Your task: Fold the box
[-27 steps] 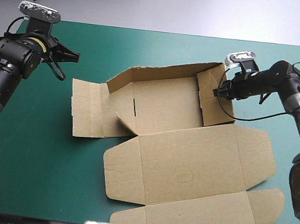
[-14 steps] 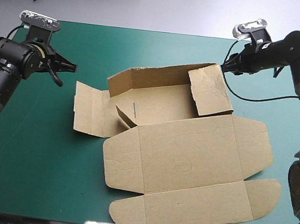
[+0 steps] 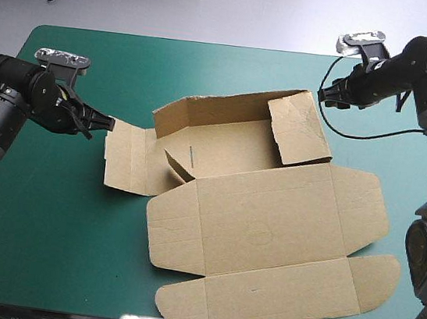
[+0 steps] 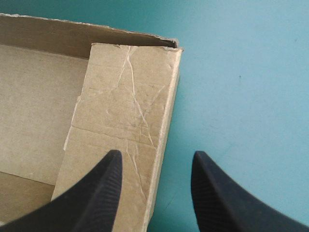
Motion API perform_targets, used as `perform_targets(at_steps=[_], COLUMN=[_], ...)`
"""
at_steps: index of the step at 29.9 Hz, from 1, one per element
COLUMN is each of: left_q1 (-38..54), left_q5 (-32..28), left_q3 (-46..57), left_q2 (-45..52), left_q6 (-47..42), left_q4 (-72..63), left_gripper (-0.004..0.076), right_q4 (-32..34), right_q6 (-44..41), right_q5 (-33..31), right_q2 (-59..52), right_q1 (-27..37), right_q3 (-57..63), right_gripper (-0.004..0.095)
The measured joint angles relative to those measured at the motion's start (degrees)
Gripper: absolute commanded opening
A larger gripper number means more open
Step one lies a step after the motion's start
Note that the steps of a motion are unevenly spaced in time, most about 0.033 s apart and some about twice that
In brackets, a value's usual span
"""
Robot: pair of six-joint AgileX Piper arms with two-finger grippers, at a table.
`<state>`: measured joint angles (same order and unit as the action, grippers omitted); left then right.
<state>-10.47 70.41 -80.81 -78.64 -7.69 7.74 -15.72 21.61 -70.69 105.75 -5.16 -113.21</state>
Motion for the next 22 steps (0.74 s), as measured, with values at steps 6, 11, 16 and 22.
perform_targets(at_steps=[6,11,16,22], left_q1=[0.0,0.0,0.0,0.0], left_q5=[0.4,0.1,-0.3,-1.3], left_q3=[0.0,0.0,0.0,0.0], left_q2=[0.0,0.0,0.0,0.0], left_q6=[0.0,0.0,0.0,0.8], left_q4=[-1.0,-1.0,-1.0,-1.0], left_gripper=[-0.0006,-0.0006,-0.0006,-0.0006], right_q4=[-0.9,-3.1,-5.8,-6.7], right_q6=[-0.1,0.4,1.8,0.1], right_q5=[0.0,0.0,0.0,0.1], right_q2=[5.0,9.1,12.0,14.5], right_q1=[0.0,0.0,0.0,0.0], right_q3=[0.0,0.0,0.0,0.0], right_gripper=[0.0429,0.0428,0.0428,0.0127])
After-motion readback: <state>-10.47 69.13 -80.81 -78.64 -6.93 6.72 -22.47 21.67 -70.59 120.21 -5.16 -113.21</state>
